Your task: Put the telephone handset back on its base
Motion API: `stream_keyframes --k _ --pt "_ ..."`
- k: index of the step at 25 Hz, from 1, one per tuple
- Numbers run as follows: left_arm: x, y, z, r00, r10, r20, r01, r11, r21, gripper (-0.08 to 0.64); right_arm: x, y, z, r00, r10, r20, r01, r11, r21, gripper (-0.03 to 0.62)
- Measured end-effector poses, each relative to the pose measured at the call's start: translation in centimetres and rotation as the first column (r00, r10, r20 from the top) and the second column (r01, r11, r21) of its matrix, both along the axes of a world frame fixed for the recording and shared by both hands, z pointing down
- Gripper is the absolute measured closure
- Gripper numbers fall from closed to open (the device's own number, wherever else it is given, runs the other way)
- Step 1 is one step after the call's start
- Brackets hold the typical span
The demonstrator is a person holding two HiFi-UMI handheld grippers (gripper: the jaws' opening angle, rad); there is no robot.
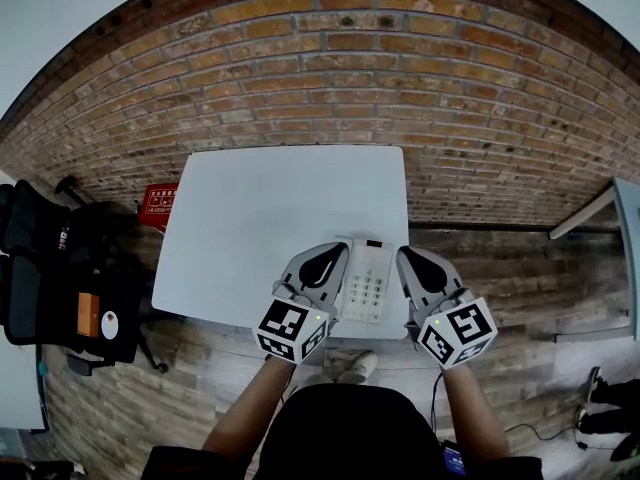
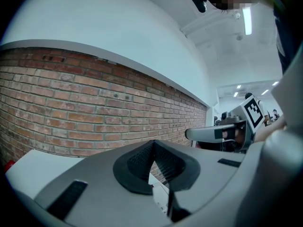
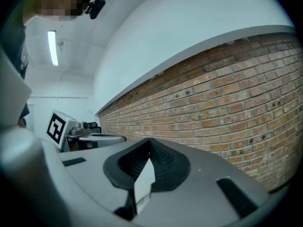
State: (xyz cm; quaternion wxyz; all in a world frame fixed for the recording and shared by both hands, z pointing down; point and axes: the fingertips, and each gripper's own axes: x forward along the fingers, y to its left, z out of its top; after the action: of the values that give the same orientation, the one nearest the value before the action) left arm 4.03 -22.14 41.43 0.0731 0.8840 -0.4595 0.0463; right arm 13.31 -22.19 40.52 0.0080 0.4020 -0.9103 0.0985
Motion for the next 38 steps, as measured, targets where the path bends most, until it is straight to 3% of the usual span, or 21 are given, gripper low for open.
stream_keyframes --k 14,38 --pt "-1.1 3.4 -2.1 0.998 0.054 -0.023 -0.054 0.998 0.029 0.552 -1.9 3.6 -1.3 1.000 0.023 -0.004 -0.023 1.000 0.019 0.579" --pt "-6.3 15.6 -4.5 0.994 0.094 -0.055 -0.091 0.994 0.060 0.551 -7.4 15.5 -4.1 0.999 0.049 -0.025 -0.047 0.997 0.062 0.580"
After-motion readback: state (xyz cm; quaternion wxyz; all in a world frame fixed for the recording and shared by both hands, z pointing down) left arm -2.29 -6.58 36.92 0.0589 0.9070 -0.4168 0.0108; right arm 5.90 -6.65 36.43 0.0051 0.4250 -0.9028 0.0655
